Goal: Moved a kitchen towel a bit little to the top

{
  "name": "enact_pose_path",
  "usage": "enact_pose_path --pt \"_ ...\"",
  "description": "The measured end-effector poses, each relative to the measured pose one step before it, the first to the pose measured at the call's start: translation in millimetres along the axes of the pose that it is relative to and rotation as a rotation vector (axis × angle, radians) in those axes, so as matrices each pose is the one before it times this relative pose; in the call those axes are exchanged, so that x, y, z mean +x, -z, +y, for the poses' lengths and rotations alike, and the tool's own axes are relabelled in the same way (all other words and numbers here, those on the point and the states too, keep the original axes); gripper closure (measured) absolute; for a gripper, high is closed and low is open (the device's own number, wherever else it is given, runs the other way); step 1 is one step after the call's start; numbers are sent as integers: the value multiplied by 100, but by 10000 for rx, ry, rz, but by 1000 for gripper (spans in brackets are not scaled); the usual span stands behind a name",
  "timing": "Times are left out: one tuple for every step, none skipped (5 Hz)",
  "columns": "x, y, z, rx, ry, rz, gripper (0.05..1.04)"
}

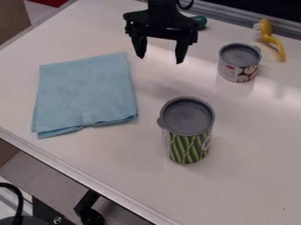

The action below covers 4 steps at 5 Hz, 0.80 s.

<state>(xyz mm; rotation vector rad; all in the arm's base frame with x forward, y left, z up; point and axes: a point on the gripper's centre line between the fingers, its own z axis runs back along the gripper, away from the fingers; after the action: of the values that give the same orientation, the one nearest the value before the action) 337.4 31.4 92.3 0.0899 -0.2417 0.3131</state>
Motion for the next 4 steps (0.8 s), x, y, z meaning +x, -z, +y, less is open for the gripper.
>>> enact_pose_path --pt "-686 822 130 98 27 371 85" --pt "-456 -25 2169 262 -127 739 85" --pt "359 -383 2769 1 -318 -463 85" --pt "-570 250 3091 82 -363 -135 85"
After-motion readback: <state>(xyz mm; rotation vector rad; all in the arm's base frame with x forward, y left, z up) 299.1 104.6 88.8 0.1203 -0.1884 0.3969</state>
